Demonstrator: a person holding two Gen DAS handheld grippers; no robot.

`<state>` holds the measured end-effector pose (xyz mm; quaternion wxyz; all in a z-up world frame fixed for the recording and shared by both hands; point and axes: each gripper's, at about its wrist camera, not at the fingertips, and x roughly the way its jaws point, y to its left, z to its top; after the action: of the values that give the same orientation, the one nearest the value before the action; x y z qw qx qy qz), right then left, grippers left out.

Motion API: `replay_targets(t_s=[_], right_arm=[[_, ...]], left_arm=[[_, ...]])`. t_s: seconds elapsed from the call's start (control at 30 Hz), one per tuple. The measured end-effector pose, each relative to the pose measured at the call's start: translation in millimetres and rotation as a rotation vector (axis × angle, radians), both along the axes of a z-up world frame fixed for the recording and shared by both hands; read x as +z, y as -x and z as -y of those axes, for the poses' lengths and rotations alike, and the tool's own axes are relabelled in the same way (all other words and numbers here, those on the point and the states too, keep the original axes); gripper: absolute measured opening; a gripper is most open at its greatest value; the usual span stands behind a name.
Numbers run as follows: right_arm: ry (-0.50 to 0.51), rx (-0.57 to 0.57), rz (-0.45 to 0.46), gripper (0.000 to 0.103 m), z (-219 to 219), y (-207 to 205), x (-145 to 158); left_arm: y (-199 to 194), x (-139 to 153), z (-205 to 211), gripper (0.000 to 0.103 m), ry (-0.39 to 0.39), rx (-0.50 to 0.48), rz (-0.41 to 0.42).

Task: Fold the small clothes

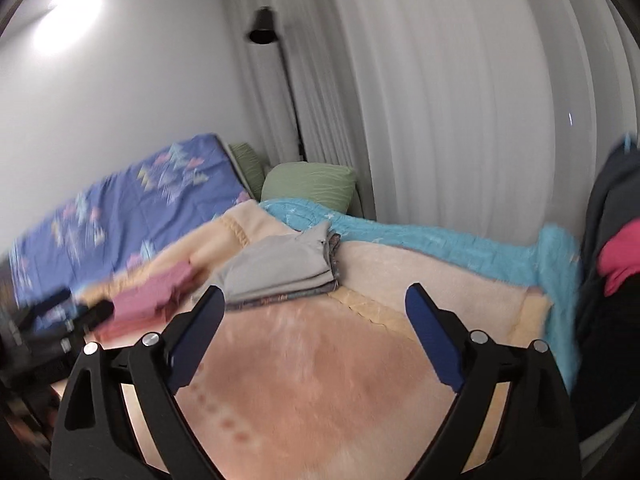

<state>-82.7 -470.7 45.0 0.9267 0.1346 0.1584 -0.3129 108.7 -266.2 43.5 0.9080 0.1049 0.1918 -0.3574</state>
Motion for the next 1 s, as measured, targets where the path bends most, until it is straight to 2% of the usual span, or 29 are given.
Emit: replay_targets(t_s=[0.13, 0.3, 0.43, 0.57, 0.77, 1.0], right_arm=[[0.07, 0.027, -0.025, 0.099, -37, 13, 6], [0.052, 0.078, -0.061, 0.102, -64, 28, 6], [0.06, 0.109, -0.094, 0.102, -84, 36, 3], [0.054, 0.133, -0.139, 0.102, -100, 35, -6], [0.038, 0.144, -0.153, 0.102, -116, 40, -6], [0.063, 0.134, -0.156, 0.102, -130, 48, 1]], left_arm=[[21, 10, -31, 0.101, 0.039, 0.052, -0.018], [43, 17, -67, 0.101, 0.052, 0.144, -0.055], [64, 19, -93, 0.101, 0.073, 0.162, -0.055], [84, 21, -113, 0.101, 0.054, 0.183, -0.04], [109, 26, -150, 0.101, 0.085, 0.209, -0.046], [122, 25, -170, 0.101, 0.088, 0.186, -0.089]])
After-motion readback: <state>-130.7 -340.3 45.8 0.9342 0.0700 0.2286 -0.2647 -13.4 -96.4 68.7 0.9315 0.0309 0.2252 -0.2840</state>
